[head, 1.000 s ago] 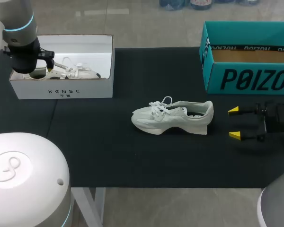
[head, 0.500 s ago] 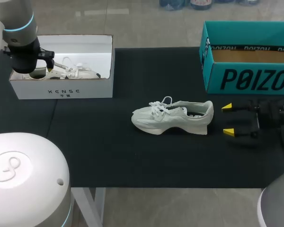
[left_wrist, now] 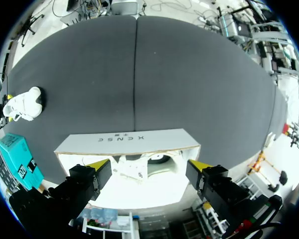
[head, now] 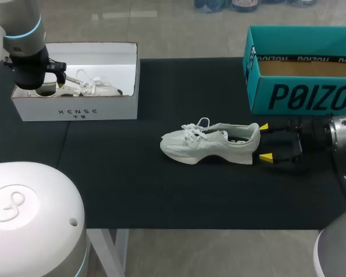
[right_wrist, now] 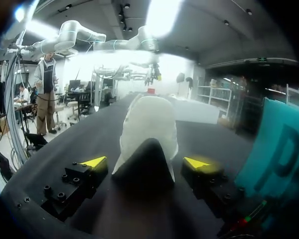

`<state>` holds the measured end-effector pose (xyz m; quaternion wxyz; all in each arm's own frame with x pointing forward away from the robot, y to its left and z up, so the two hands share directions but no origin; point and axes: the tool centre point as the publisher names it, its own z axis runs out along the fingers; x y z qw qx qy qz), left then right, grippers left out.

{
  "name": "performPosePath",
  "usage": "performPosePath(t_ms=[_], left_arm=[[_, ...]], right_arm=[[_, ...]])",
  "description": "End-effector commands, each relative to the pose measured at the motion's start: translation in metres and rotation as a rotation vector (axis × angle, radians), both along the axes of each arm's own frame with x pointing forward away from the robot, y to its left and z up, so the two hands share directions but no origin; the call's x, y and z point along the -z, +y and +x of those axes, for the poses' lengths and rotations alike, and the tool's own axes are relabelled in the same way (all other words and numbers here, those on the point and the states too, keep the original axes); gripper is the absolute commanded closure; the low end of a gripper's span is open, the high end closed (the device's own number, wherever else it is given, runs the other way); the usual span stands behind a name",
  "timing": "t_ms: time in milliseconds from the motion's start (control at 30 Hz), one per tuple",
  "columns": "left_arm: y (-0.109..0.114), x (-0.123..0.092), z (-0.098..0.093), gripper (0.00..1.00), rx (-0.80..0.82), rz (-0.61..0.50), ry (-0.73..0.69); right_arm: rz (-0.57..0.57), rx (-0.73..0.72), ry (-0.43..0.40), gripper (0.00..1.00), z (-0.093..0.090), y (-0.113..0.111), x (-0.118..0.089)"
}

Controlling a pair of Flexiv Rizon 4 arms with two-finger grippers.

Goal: Take the shoe out of the shoebox, open the shoe tongue, remove and reinsert the insole, then place the shoe into the shoebox

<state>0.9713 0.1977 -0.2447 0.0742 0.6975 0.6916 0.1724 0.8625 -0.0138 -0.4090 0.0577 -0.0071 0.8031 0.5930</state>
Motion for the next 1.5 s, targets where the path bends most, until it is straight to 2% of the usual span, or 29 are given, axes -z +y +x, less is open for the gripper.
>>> performPosePath(t_ms=[33, 667, 1400, 1433, 1467, 1500], left_arm=[[0.0, -0.001, -0.001, 0.0, 0.001, 0.002, -0.001], [0.0, -0.001, -0.001, 0.0, 0.001, 0.002, -0.001], [0.0, -0.001, -0.001, 0.0, 0.001, 0.002, -0.001], [0.0, -0.001, -0.001, 0.0, 0.001, 0.002, -0.001], [0.0, -0.001, -0.001, 0.0, 0.001, 0.002, -0.001], [0.0, -0.001, -0.001, 0.0, 0.001, 0.002, -0.001]], right_arm=[[0.006, -0.015, 0.013, 0.0, 0.006, 0.011, 0.006], [0.013, -0.03, 0.042, 0.0, 0.011, 0.033, 0.019], [0.018, -0.034, 0.066, 0.0, 0.002, 0.04, 0.027], [0.02, -0.034, 0.065, 0.04, 0.002, 0.041, 0.027], [0.022, -0.034, 0.065, 0.46, 0.002, 0.041, 0.027], [0.023, -0.033, 0.065, 0.72, 0.001, 0.042, 0.027]])
